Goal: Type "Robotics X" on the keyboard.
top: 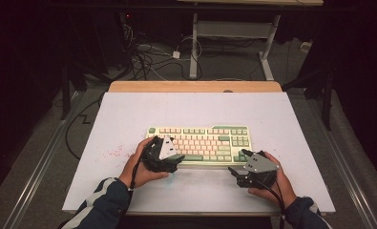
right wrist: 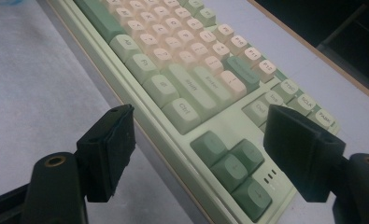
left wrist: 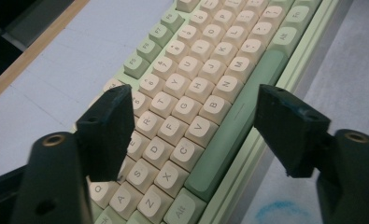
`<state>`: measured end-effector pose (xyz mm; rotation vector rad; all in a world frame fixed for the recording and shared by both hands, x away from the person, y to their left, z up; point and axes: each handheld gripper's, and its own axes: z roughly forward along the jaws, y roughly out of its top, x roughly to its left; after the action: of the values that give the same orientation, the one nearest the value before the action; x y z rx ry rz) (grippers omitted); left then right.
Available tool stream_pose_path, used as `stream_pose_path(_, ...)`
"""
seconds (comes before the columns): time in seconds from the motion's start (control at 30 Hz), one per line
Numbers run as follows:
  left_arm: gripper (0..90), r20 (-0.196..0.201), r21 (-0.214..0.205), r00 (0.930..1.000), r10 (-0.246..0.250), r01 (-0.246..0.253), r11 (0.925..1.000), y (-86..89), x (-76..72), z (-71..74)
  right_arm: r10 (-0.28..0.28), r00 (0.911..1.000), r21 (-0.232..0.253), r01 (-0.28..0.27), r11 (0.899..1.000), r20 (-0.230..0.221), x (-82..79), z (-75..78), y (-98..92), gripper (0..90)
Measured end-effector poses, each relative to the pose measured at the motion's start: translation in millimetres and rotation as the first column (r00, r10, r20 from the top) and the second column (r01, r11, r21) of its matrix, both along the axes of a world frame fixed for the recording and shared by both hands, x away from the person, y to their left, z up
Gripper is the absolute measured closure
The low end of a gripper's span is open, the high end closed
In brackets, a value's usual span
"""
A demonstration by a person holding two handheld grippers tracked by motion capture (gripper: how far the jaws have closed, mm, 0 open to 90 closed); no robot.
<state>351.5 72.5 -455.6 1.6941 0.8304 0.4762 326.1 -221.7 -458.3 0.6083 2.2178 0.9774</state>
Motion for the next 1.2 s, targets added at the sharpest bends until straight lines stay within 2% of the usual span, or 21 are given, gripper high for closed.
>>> stream_pose_path(0.2,22.7,0.004,-0.005,0.9999,0.011,-0.011,0.9999,8.8,-2.1,-0.8,-0.003,1.0000,0.003,0.003,1.000,0.003,0.1,0.6,-0.8,26.2)
stream_pose_path(0.33,22.8,-0.002,-0.026,0.9997,0.024,-0.024,0.9994,17.5,-3.6,-0.1,-0.006,1.0000,0.009,0.006,1.000,0.006,-0.2,1.5,-1.2,26.2)
stream_pose_path(0.5,22.8,0.001,-0.004,0.9991,0.043,-0.043,0.9991,29.9,-6.3,-4.2,-0.014,0.9999,0.018,0.014,1.000,0.010,-0.1,2.5,-2.2,26.2)
stream_pose_path(0.93,22.8,-0.008,-0.004,0.9946,0.104,-0.104,0.9946,58.9,-12.3,-9.4,-0.032,0.9994,0.028,0.032,0.999,0.011,2.1,3.1,-2.6,27.3)
stream_pose_path(1.1,22.0,-0.001,-0.007,0.9930,0.118,-0.118,0.9930,67.0,-13.3,-11.4,-0.067,0.9976,0.046,0.066,0.997,0.019,5.5,8.8,-3.4,31.3)
stream_pose_path(1.2,21.1,0.000,-0.014,0.9921,0.125,-0.125,0.9920,72.6,-13.3,-12.2,-0.064,0.9976,0.056,0.063,0.996,0.026,7.7,13.2,-3.9,34.7)
